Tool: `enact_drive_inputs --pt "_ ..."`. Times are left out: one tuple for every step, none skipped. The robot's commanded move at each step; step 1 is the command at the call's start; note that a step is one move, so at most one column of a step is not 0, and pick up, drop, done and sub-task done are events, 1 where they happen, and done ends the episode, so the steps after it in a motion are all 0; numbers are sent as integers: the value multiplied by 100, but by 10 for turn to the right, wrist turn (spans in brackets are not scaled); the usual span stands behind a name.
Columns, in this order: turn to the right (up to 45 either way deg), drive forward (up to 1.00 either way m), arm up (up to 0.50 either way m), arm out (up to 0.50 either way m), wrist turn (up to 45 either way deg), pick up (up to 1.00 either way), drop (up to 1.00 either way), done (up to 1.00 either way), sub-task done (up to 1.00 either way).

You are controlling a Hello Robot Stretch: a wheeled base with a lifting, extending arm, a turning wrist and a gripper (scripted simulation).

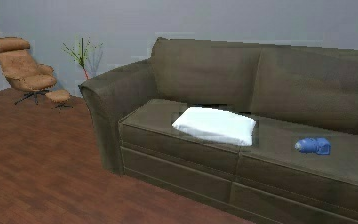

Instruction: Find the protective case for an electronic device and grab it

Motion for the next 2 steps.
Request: enact_drive_inputs --pt "0 0 0 0 180 0 0 0 0" --pt "0 0 -30 0 0 0 0 0 0"
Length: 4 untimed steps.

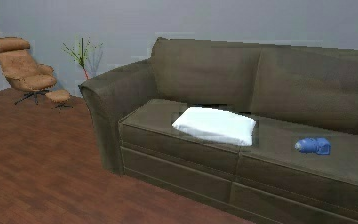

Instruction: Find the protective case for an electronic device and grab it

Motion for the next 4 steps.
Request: enact_drive_inputs --pt "0 0 10 0 0 0 0 0 0" --pt "0 0 -10 0 0 0 0 0 0" --pt "0 0 10 0 0 0 0 0 0" --pt "0 0 20 0 0 0 0 0 0"
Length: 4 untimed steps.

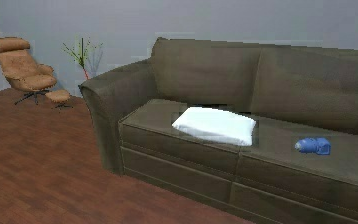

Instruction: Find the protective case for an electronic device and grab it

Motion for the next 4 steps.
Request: enact_drive_inputs --pt "0 0 0 0 -450 0 0 0 0" --pt "0 0 0 0 -450 0 0 0 0" --pt "0 0 0 0 -450 0 0 0 0" --pt "0 0 0 0 -450 0 0 0 0"
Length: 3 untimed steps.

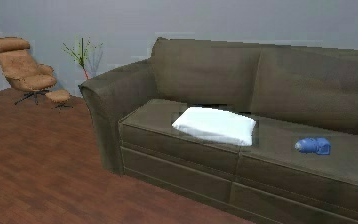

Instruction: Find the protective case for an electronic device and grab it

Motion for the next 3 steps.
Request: enact_drive_inputs --pt "0 0 0 0 -120 0 0 0 0" --pt "0 0 0 -48 0 0 0 0 0" --pt "450 0 0 0 0 0 0 0 0"
